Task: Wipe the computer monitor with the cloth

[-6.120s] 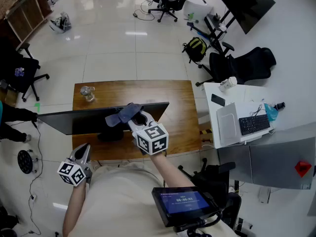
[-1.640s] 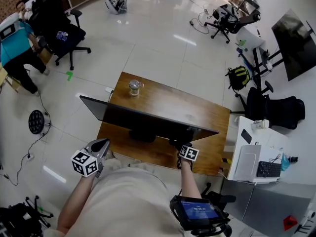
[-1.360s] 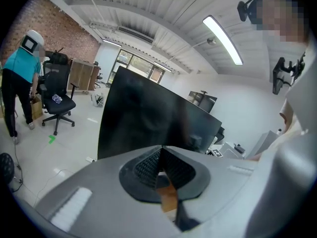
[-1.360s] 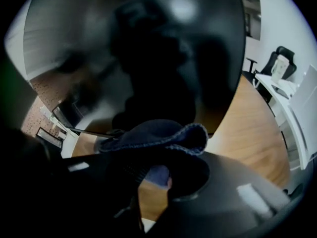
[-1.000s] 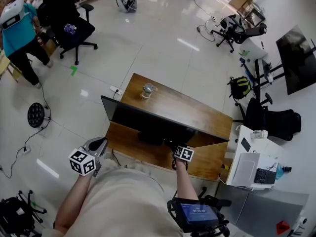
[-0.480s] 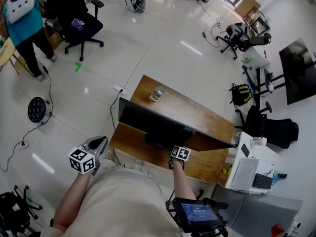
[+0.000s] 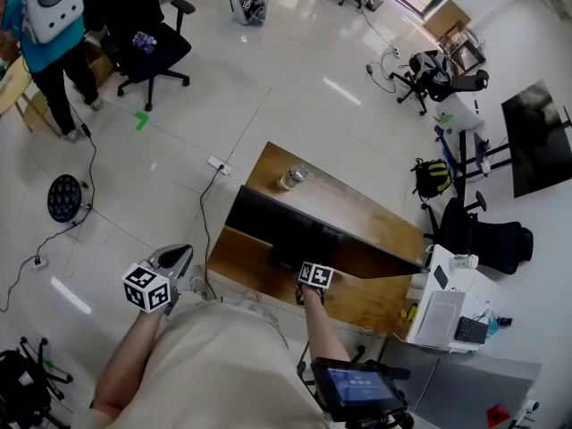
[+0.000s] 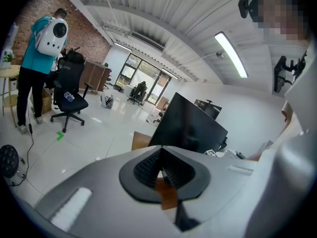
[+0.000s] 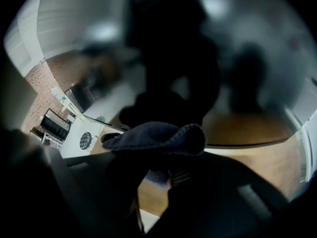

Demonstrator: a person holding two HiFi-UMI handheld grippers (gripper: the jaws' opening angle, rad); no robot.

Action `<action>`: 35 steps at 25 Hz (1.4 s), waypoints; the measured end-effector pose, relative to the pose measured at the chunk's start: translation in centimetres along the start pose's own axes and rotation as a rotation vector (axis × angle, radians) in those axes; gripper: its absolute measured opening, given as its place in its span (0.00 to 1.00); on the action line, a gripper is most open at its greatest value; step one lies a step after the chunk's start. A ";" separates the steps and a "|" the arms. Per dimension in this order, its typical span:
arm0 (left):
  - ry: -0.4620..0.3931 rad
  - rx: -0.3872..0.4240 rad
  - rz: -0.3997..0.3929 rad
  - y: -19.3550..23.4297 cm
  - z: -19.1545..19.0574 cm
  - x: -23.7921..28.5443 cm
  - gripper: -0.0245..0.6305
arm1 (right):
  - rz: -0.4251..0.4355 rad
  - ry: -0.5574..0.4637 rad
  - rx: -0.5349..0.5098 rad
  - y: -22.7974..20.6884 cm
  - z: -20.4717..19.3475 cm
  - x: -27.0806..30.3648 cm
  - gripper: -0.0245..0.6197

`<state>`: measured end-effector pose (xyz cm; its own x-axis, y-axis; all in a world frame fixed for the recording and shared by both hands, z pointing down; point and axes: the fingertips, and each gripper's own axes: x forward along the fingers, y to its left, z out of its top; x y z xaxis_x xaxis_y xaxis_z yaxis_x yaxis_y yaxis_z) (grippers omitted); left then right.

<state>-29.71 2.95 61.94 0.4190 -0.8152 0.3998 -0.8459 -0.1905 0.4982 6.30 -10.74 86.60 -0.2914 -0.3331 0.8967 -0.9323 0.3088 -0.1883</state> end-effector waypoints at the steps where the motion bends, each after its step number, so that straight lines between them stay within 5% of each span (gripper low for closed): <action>1: -0.002 -0.001 0.000 0.5 0.1 -0.2 0.03 | 0.002 0.001 -0.004 0.7 0.1 0.3 0.19; 35: 0.000 0.028 -0.009 11.7 3.6 -5.7 0.03 | 0.080 0.014 -0.086 18.3 2.5 5.9 0.19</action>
<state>-43.16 3.43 62.74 0.4264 -0.8133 0.3958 -0.8511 -0.2127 0.4800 -13.02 -9.22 87.43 -0.3603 -0.2924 0.8858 -0.8843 0.4093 -0.2245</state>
